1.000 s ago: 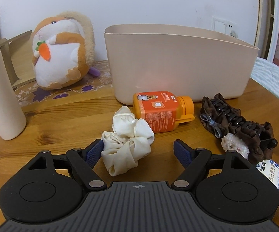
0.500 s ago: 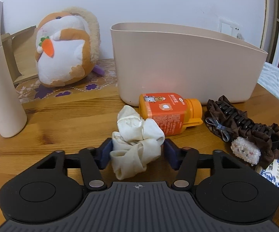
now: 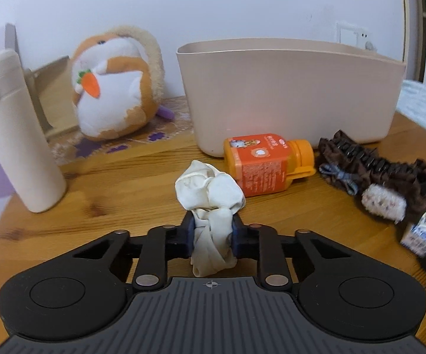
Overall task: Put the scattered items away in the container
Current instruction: 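Grasp the cream scrunchie with the left gripper while the right grasps the blue tissue pack, then lift the scrunchie and tissue pack and carry them over the bin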
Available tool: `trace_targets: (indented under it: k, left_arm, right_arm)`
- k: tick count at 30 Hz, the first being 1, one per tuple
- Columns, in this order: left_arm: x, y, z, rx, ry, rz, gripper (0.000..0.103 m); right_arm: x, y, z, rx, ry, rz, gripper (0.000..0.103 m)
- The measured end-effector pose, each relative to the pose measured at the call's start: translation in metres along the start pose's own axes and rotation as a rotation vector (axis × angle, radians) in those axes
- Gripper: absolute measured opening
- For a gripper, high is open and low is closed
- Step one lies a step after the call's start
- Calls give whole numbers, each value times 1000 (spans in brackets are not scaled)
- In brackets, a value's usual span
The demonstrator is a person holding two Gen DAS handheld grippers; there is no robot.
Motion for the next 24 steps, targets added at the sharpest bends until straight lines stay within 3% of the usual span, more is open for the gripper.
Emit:
trace_targets:
  k: [15,24]
  left_arm:
    - [3,35,3,56,-14,21,16]
    - [3,60,-3,101,-25,2,16]
  right_arm:
    - [14,11,6,-3,-42,40,43]
    - [25,33,0,50,-53,79,42]
Point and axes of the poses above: each gripper's, at about its wrist camera, not at the fingertips, and y roughly against the way its jaws point, x to its right, z to its underside, the point moved 1 cm from there along -y, roughly the way its jaws point, and after that the axes turned 7 degrees about y, right-handed, at the moved point
